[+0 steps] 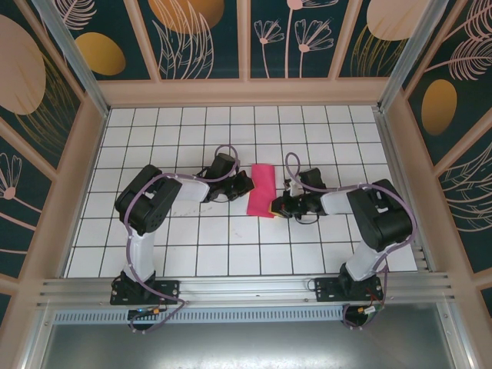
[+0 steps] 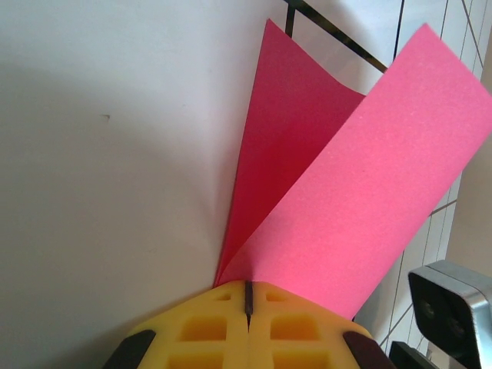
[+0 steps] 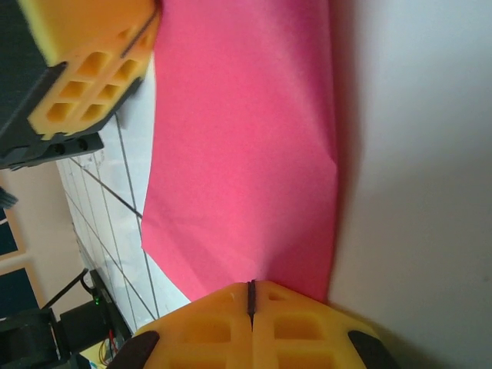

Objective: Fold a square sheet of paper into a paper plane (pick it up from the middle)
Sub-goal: Fold the square sheet of paper in half at the center of the table.

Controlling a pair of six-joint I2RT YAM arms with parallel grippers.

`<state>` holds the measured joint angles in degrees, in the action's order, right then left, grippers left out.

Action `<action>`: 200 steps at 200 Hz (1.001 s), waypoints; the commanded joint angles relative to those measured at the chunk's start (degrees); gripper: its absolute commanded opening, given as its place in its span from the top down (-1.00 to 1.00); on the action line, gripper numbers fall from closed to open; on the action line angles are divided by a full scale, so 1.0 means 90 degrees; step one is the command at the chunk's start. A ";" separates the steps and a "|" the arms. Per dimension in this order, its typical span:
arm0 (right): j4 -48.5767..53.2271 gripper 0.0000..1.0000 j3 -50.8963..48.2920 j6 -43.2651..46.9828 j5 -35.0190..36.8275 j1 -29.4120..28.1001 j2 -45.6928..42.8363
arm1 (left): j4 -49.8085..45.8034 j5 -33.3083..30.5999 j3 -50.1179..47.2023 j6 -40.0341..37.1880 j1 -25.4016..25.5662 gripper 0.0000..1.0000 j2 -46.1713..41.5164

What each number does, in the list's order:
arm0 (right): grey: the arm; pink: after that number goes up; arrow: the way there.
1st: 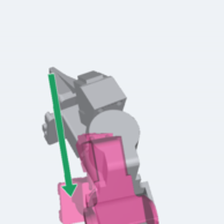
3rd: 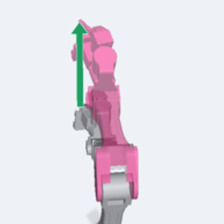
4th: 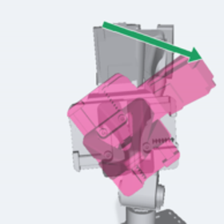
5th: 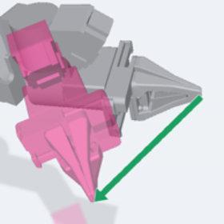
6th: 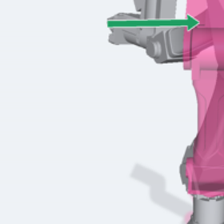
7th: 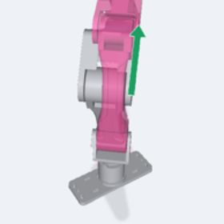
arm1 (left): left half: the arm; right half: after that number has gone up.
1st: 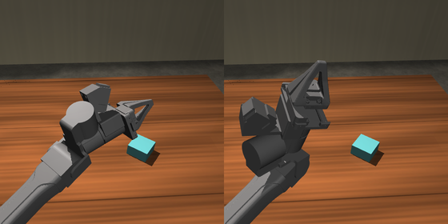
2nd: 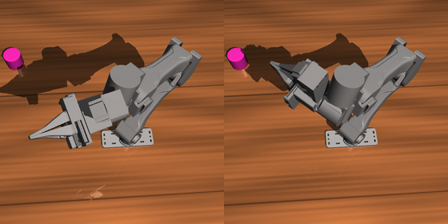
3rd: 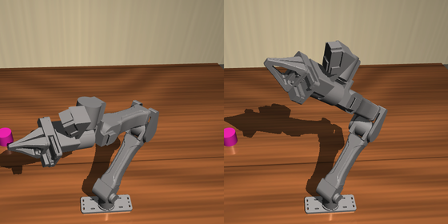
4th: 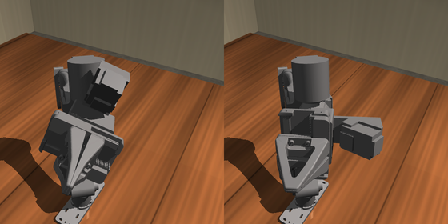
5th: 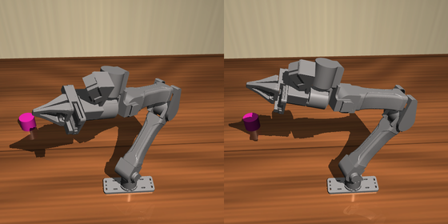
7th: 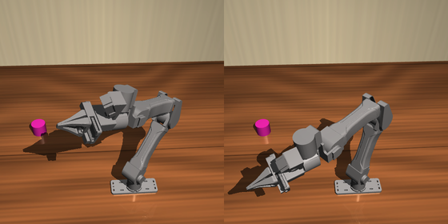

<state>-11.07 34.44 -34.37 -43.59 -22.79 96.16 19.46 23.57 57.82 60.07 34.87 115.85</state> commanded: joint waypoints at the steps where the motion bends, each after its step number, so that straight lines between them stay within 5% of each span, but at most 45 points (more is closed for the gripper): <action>1: -0.0121 1.00 0.0041 0.0086 -0.0339 -0.0080 -0.0332 | -0.0394 -0.0148 -0.0039 -0.0116 0.0034 1.00 0.0340; 73: -0.0133 1.00 -0.0329 0.0108 0.0055 -0.0213 0.0281 | -0.0359 -0.0168 -0.0086 -0.0113 0.0035 1.00 0.0301; 155: -0.0225 1.00 -0.0227 0.0122 -0.0192 -0.0213 -0.0546 | -0.0314 -0.0184 -0.0195 -0.0044 0.0038 1.00 0.0205; 200: -0.0247 1.00 -0.0350 0.0235 -0.0163 -0.0214 0.0228 | -0.0296 -0.0207 -0.0194 -0.0033 0.0044 1.00 0.0219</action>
<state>-13.32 32.45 -34.13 -45.01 -24.38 94.67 19.75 23.55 57.69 60.10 34.87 115.83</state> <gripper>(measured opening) 0.047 0.065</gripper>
